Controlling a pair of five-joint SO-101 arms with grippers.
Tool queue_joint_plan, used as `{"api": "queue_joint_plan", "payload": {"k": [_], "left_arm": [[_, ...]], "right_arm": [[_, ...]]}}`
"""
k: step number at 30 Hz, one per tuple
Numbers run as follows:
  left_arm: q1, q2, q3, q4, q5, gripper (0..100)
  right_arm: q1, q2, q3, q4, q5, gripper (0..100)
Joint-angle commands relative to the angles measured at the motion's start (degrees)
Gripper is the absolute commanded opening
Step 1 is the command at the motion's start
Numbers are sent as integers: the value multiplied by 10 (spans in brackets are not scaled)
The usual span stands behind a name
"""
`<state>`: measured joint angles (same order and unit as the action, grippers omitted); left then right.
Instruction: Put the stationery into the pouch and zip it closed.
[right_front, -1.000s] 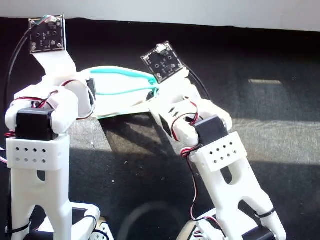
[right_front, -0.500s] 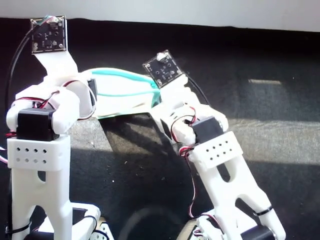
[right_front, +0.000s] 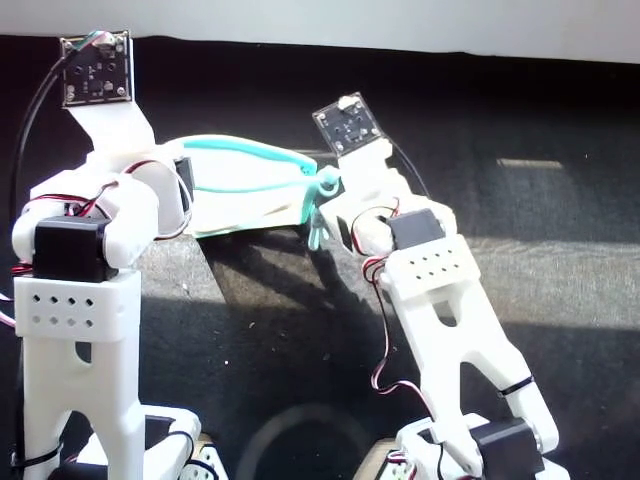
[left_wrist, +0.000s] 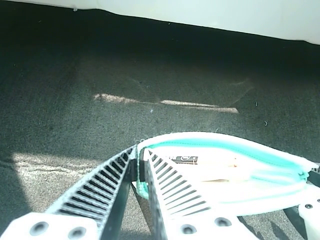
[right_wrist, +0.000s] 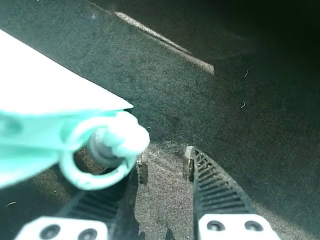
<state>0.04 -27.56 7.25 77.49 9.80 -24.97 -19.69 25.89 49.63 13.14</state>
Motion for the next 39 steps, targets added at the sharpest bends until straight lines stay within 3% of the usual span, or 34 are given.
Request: {"api": "queue_joint_plan", "payload": {"k": [1,12,16,21,27,32,39], "left_arm": [[15,7,15,5,-4,9],[15,8,15,5,-4,9],[15,8,12,5,-4,9],[15,7,13,5,-4,9],[15,7,15,6,-5,9],[15,7,15,5,-5,9],[15,7,15,5,-5,9]], "right_arm": [[-10,-5,-4,0,-6,130],[-54,-102,0,55,-7,130],[-57,-84,1,44,-11,130],[-58,-62,-3,28,-70,130],[-61,-64,-7,40,-70,130],[-103,-64,-49,74,-71,130],[-111,-56,-60,50,-99,132]]}}
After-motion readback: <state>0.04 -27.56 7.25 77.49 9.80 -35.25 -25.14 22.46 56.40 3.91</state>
